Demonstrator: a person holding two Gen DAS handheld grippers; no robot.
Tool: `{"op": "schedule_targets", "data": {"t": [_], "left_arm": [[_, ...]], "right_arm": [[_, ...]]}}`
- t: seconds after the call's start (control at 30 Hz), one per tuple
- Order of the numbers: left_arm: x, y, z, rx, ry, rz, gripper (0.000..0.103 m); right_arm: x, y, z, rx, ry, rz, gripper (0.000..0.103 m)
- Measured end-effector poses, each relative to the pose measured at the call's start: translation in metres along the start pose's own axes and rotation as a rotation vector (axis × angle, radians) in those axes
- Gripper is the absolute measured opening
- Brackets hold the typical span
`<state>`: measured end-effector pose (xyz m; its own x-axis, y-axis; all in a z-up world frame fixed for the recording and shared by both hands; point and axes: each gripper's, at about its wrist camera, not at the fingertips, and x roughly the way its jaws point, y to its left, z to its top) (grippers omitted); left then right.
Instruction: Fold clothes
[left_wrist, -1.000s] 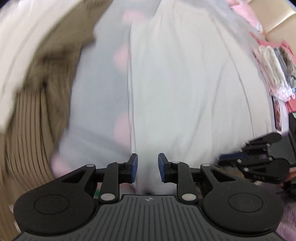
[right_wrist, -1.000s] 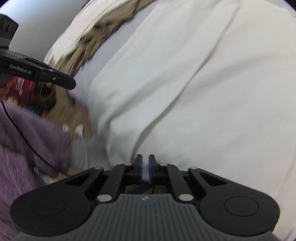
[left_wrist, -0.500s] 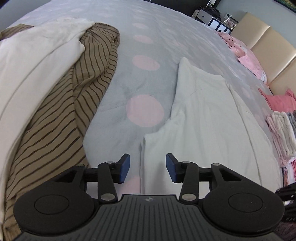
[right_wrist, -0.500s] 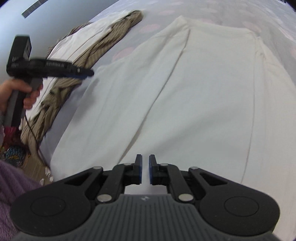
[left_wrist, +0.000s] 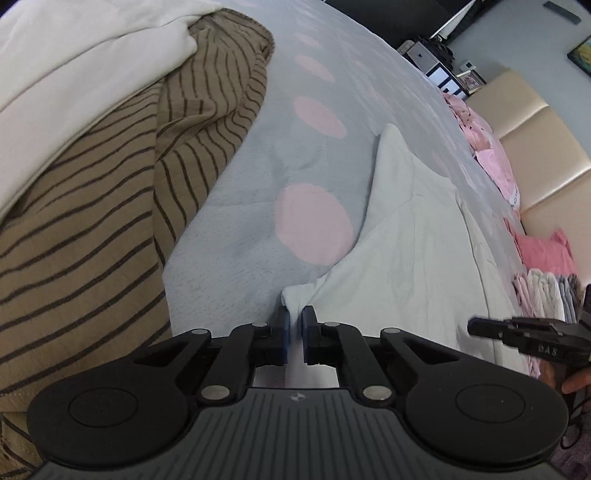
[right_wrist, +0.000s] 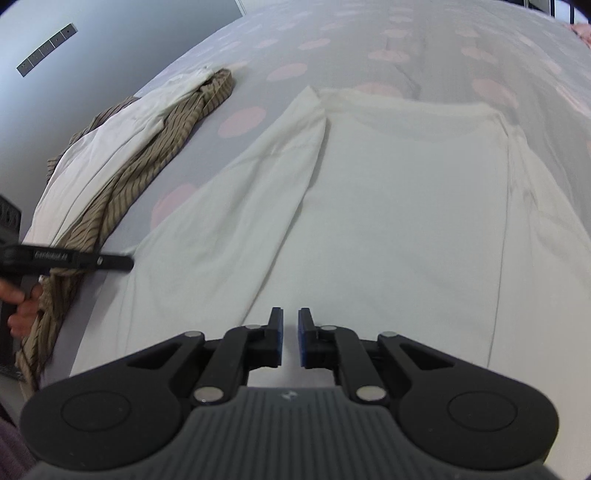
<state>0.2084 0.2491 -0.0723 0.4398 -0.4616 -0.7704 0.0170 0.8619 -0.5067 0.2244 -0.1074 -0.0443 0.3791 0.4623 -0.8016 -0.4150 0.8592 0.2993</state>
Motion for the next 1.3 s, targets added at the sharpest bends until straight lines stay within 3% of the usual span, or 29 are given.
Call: {"op": "schedule_targets", "data": {"t": [0.2, 0.4, 0.5, 0.57, 0.8, 1.03, 1.13, 1.2, 1.3], "left_arm": [[0.002, 0.012, -0.001, -0.042, -0.007, -0.041, 0.005], [0.004, 0.019, -0.003, -0.066, -0.022, -0.085, 0.005], [0.005, 0.022, -0.003, -0.079, -0.025, -0.098, 0.005], [0.006, 0.024, -0.002, -0.084, -0.023, -0.106, 0.006], [0.008, 0.029, 0.0, -0.094, -0.016, -0.121, 0.006], [-0.003, 0.013, -0.001, -0.036, -0.04, -0.06, 0.01], [-0.019, 0.006, -0.008, -0.016, -0.046, -0.013, 0.015], [-0.031, 0.002, -0.019, 0.002, -0.022, 0.013, 0.02], [-0.05, -0.004, -0.041, 0.027, 0.019, 0.045, 0.022]], "right_arm": [[0.026, 0.0, 0.053, -0.054, -0.107, 0.004, 0.011], [0.072, 0.006, 0.09, -0.121, -0.155, 0.026, 0.01], [0.097, 0.0, 0.107, -0.096, -0.167, 0.001, 0.009], [0.111, -0.008, 0.118, -0.063, -0.179, -0.023, 0.001], [0.129, -0.016, 0.141, -0.032, -0.182, -0.073, 0.0], [0.088, 0.003, 0.12, -0.118, -0.184, -0.039, 0.01], [0.058, 0.018, 0.095, -0.184, -0.167, -0.014, 0.012], [0.038, 0.029, 0.075, -0.202, -0.149, 0.011, 0.021], [0.011, 0.047, 0.04, -0.231, -0.112, 0.032, 0.022]]}}
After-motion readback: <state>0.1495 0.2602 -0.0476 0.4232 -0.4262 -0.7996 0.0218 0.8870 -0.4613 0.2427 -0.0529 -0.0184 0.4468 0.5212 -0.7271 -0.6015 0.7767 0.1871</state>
